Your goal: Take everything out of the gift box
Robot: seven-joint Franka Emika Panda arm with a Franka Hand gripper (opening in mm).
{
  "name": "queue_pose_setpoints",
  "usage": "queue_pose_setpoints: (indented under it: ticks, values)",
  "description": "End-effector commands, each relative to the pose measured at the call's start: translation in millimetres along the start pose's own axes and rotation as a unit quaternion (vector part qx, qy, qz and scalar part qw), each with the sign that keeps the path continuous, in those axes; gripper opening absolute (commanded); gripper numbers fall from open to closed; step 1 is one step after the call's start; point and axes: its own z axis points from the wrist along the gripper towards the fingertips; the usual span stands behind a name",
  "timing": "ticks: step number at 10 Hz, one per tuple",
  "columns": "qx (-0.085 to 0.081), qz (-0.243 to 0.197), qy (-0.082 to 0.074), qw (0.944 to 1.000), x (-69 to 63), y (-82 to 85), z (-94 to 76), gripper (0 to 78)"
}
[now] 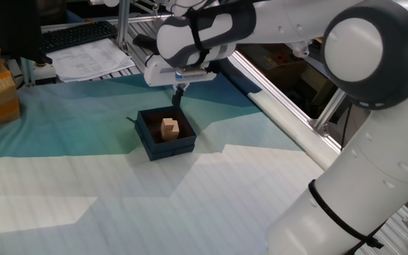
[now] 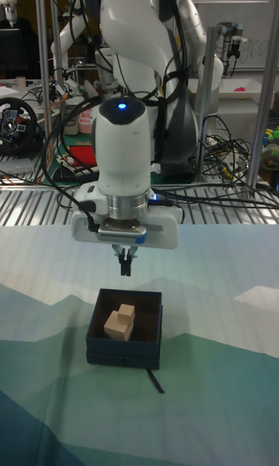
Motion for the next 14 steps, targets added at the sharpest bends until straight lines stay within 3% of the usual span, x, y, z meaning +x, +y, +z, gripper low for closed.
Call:
queue_pose_setpoints:
  ticks: [1, 11, 12, 14]
  values:
    - [-0.001, -0.004, -0.003, 1.0000, -2.2, -1.3, 5.1, 0.0]
    - [-0.001, 0.010, -0.008, 0.9999, -6.0, -1.3, 10.2, 0.0]
    - [-0.004, 0.018, 0.003, 0.9998, -6.0, -1.3, 10.2, 0.0]
    - [-0.004, 0.027, 0.004, 0.9996, -6.0, -1.3, 10.2, 0.0]
